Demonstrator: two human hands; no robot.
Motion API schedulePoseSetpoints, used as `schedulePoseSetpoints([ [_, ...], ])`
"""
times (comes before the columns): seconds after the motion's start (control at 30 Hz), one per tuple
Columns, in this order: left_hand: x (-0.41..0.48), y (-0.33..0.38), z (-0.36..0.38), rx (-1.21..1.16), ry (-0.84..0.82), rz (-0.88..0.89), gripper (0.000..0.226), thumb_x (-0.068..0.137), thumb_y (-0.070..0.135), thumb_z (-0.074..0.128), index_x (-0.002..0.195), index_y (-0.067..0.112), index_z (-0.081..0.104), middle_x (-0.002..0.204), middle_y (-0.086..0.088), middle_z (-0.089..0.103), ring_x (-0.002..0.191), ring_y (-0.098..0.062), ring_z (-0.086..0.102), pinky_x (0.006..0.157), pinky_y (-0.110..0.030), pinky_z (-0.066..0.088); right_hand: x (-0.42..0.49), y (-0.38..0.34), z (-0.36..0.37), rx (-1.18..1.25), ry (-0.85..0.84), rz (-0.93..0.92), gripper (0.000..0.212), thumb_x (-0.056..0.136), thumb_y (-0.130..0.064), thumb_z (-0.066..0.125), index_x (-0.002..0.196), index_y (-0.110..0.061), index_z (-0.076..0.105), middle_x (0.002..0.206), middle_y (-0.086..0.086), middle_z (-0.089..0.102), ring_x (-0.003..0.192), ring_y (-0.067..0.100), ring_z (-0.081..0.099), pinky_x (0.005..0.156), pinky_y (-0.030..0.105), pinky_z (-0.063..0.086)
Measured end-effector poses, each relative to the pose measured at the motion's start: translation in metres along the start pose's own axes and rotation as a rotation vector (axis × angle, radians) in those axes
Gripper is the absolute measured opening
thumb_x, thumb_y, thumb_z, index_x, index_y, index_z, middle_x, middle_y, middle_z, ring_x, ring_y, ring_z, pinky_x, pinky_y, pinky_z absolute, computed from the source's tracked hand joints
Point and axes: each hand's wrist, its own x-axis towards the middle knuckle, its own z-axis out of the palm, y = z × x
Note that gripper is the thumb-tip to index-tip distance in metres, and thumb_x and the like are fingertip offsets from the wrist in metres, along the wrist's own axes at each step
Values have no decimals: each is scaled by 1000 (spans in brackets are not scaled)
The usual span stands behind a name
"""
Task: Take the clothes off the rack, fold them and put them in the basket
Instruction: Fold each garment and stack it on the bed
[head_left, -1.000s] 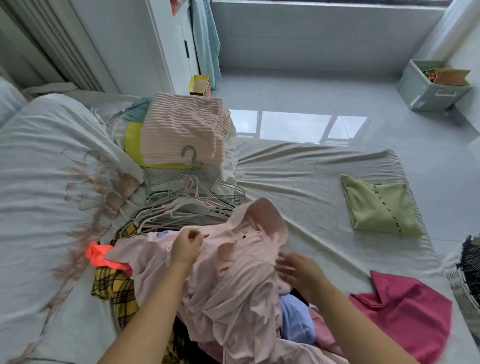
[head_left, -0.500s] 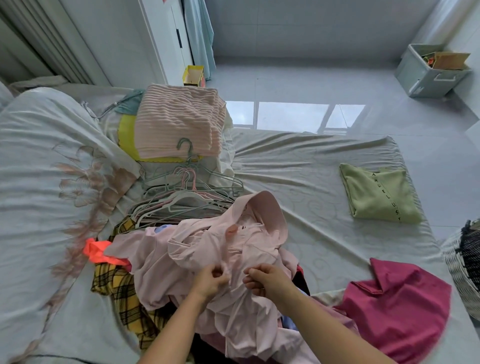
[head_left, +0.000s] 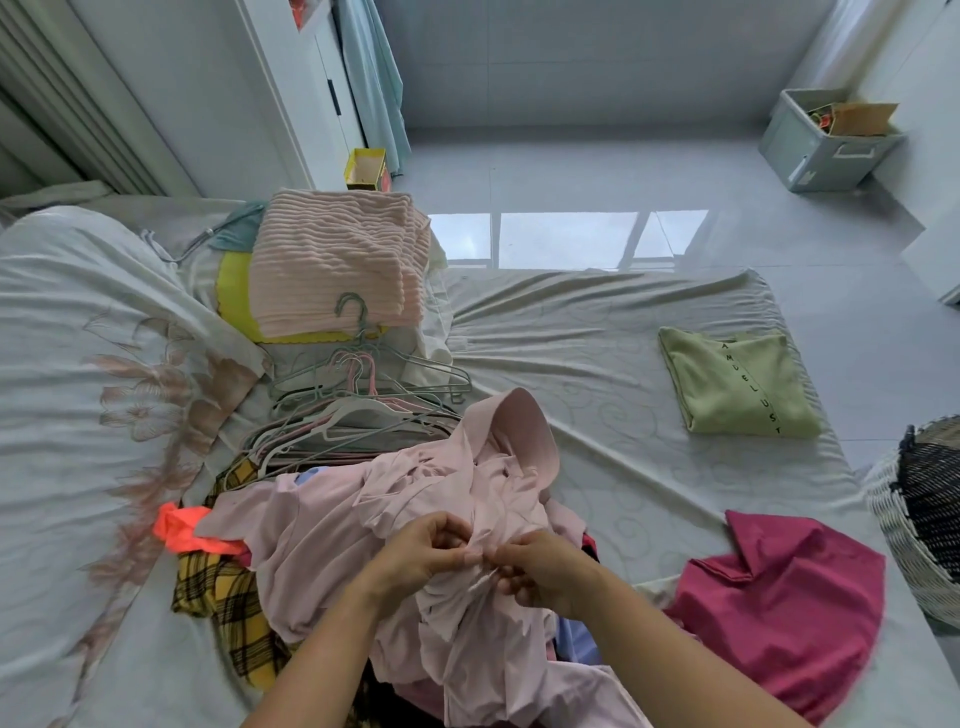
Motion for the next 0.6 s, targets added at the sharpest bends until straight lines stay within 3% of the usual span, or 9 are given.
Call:
schedulePoseSetpoints([
  [0.07, -3, 8, 0, -14, -51, 10, 33, 63, 11, 79, 91, 6, 61, 72, -1, 58, 66, -6, 56, 64, -15, 46, 3, -6, -2, 98, 48, 14, 24, 92, -14, 56, 68, -11, 55, 51, -1, 47, 41, 4, 41, 37, 13, 28],
  [0.13, -9, 17, -3, -30, -113, 23, 31, 66, 8, 78, 91, 4, 61, 74, -1, 61, 67, -7, 57, 64, -15, 47, 6, -18, -8, 149, 154, -25, 27, 92, -12, 55, 65, -12, 49, 47, -2, 41, 35, 3, 34, 33, 13, 23],
  [0.23, -23, 30, -24, 16, -241, 33, 24, 71, 7, 77, 89, 6, 62, 76, 1, 61, 72, -7, 57, 68, -17, 47, 4, -45, -36, -31, 367, -174, 30, 92, -11, 55, 63, -10, 47, 50, 3, 39, 39, 10, 32, 33, 16, 23],
  [0.33, -28, 32, -55, 413, -297, -91, 15, 80, 6, 69, 83, 16, 58, 74, 5, 53, 67, -5, 50, 65, -15, 41, -8, -68, -58, -214, 463, -261, 30, 92, -15, 54, 64, -8, 47, 57, 6, 42, 47, 14, 33, 39, 20, 27],
  [0.4, -18, 28, -61, 819, -207, -150, 17, 82, 15, 68, 82, 26, 54, 77, 8, 52, 70, -8, 52, 64, -14, 39, -18, -74, -54, -365, 388, -296, 32, 94, -16, 52, 63, -10, 47, 57, 4, 42, 48, 13, 36, 40, 18, 29],
  [0.43, -10, 32, -53, 875, -124, -107, 19, 80, 22, 71, 85, 28, 54, 79, 9, 53, 74, -11, 54, 66, -16, 40, -21, -74, -48, -435, 340, -304, 32, 94, -17, 52, 63, -11, 47, 57, 3, 42, 46, 10, 39, 40, 15, 30],
  [0.53, 17, 52, 2, 699, 81, 221, 31, 76, 24, 76, 99, 21, 55, 83, 3, 56, 75, -12, 53, 72, -21, 42, -27, -70, -30, -574, 273, -327, 31, 95, -24, 51, 66, -15, 49, 56, -2, 44, 40, 2, 40, 42, 13, 30],
  [0.6, 29, 67, 39, 760, 147, 380, 16, 82, 18, 69, 95, 13, 62, 84, -8, 63, 79, -22, 58, 74, -28, 42, -25, -68, -30, -530, 277, -350, 30, 95, -25, 51, 66, -15, 49, 56, -1, 43, 48, 8, 39, 46, 18, 30],
])
